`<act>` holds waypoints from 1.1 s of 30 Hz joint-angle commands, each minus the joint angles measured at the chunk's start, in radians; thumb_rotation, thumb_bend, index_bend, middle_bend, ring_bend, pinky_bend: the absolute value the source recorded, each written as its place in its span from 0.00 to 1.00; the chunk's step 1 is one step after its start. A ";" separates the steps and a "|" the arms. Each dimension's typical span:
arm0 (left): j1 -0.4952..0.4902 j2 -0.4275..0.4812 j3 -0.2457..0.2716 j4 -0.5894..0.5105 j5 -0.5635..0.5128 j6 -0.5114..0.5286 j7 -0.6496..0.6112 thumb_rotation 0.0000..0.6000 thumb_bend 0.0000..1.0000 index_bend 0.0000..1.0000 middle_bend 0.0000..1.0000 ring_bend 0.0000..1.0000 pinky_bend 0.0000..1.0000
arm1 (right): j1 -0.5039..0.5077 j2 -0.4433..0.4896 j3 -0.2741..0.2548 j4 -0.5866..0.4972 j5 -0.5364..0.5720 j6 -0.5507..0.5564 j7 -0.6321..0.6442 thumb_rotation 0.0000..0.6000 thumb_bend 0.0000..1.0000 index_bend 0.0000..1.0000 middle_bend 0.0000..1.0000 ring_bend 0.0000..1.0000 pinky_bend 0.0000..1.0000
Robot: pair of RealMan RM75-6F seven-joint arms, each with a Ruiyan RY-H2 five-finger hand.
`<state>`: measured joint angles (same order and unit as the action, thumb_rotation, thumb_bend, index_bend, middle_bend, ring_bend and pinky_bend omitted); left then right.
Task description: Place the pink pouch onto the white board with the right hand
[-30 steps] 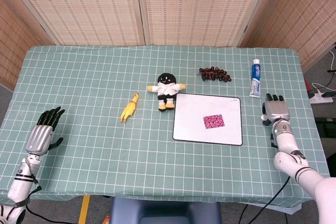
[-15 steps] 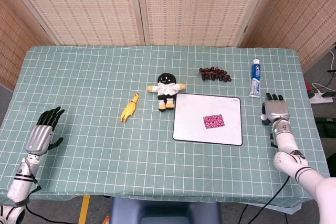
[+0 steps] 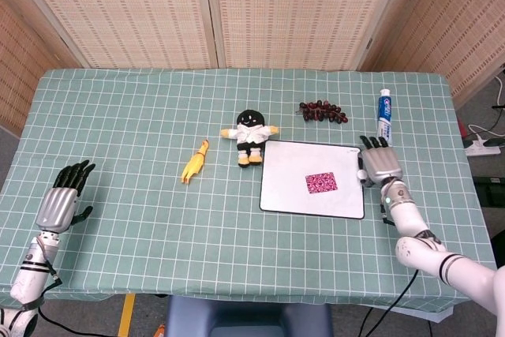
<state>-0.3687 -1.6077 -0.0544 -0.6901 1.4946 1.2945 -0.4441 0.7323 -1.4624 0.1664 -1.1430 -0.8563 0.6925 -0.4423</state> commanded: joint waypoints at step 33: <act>0.003 0.012 -0.003 -0.010 -0.006 -0.005 -0.003 1.00 0.22 0.00 0.00 0.00 0.00 | 0.139 -0.072 -0.063 -0.106 0.188 0.058 -0.172 1.00 0.09 0.39 0.00 0.00 0.00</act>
<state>-0.3657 -1.5956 -0.0578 -0.6999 1.4887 1.2891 -0.4469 0.8712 -1.5345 0.1045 -1.2496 -0.6694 0.7496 -0.6138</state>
